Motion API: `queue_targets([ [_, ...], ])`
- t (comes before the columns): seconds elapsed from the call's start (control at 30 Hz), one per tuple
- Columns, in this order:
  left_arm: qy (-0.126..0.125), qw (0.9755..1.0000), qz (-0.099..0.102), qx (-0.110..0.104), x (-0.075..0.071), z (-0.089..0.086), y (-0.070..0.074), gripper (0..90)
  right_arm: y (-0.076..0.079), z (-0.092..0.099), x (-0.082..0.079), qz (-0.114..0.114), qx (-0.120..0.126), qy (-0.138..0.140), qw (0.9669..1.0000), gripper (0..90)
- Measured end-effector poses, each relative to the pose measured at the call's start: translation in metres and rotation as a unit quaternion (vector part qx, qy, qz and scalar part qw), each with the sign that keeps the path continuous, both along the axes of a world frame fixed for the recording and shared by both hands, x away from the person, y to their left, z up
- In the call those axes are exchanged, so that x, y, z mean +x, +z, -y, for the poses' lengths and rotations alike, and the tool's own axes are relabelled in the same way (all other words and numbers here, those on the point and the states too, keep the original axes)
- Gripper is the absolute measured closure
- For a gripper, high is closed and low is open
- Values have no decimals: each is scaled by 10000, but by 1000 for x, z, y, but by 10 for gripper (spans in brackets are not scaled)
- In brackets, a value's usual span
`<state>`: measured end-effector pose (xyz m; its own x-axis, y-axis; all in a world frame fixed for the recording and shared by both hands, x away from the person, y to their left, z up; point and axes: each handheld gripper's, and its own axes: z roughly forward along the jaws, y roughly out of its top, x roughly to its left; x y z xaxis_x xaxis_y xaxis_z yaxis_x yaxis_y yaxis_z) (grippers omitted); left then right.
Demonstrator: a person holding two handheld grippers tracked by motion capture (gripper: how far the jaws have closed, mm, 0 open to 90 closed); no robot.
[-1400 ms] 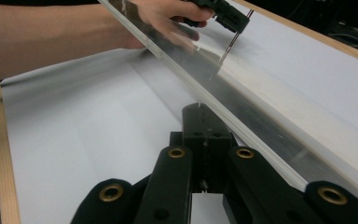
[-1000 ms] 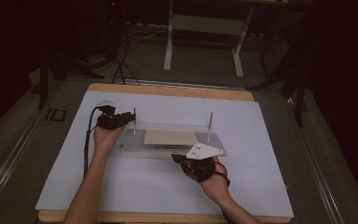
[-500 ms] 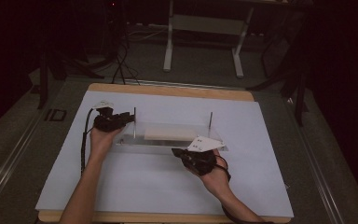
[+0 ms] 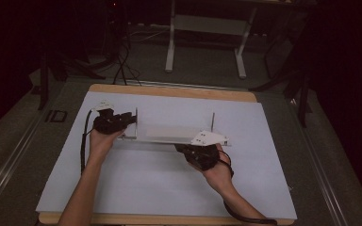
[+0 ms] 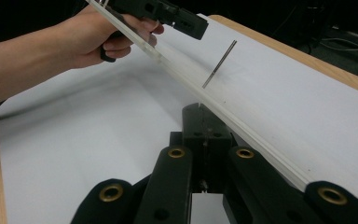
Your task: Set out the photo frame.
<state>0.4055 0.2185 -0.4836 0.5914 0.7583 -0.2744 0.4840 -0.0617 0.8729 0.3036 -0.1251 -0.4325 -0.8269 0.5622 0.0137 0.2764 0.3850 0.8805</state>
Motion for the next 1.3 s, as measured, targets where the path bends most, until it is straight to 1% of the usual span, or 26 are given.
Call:
queue_targets([
  [0.17,21,10000,76,-41,-2,-2,4,615,3,0,3,18,25,-36,10000,900],
  [0.5,83,9998,155,-94,-6,-8,8,610,8,1,10,39,79,-114,9999,900],
  [0.77,109,9997,215,-80,-8,-12,11,599,10,1,14,37,112,-160,9998,900],
  [0.93,153,9995,261,-125,-9,-15,12,591,12,1,17,42,129,-183,9997,900],
  [1.03,171,9995,265,-80,-9,-16,12,583,13,1,19,36,151,-207,9997,900],
  [1.13,178,9994,292,-87,-10,-18,13,573,14,2,21,38,158,-225,9996,900],
  [1.23,264,9991,315,-90,-11,-22,13,565,16,3,24,30,182,-256,9995,900],
  [1.3,265,9991,329,-73,-12,-24,13,561,17,3,26,41,193,-272,9994,900],
])
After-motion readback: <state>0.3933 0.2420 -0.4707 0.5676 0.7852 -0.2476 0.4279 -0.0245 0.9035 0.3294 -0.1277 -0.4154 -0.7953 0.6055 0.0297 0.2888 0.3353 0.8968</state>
